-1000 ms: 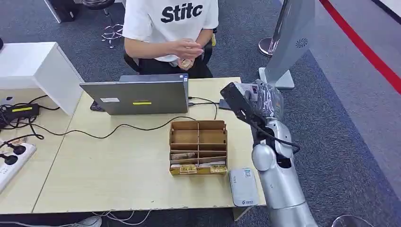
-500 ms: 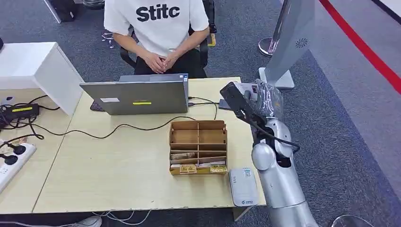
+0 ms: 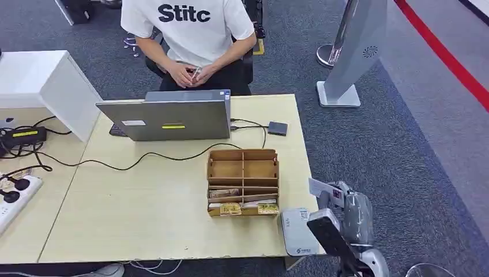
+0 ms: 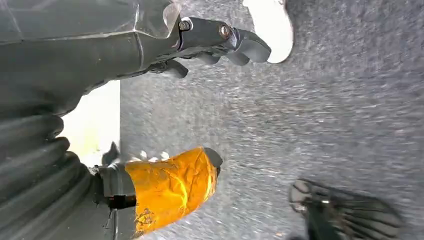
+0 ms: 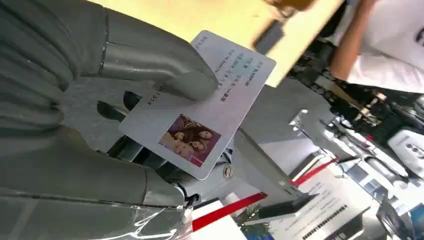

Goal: Pass the card to the sensor for recognition and then transmit it.

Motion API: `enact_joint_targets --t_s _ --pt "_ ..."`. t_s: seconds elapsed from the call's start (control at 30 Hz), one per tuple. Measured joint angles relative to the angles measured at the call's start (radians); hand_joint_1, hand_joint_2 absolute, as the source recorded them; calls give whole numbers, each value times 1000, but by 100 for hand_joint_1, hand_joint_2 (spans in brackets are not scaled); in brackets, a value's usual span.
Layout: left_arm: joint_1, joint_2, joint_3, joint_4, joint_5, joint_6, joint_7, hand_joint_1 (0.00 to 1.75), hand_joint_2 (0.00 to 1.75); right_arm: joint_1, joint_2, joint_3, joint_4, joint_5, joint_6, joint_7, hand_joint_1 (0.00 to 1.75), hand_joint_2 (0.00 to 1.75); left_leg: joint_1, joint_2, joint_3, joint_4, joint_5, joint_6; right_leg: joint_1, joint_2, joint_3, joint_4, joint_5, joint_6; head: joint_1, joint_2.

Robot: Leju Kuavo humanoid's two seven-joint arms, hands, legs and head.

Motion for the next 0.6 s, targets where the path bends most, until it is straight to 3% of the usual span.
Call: enact_joint_targets --t_s 0.17,0.6 --pt "-10 -3 18 0 -5 0 0 0 175 80 0 -30 -85 28 42 33 175 175 0 2 3 0 0 1 0 2 2 0 0 0 0 0" --pt "-11 -6 24 0 -19 0 0 0 175 114 0 -49 -132 52 46 48 175 175 0 2 6 0 0 0 0 2 4 0 0 0 0 0"
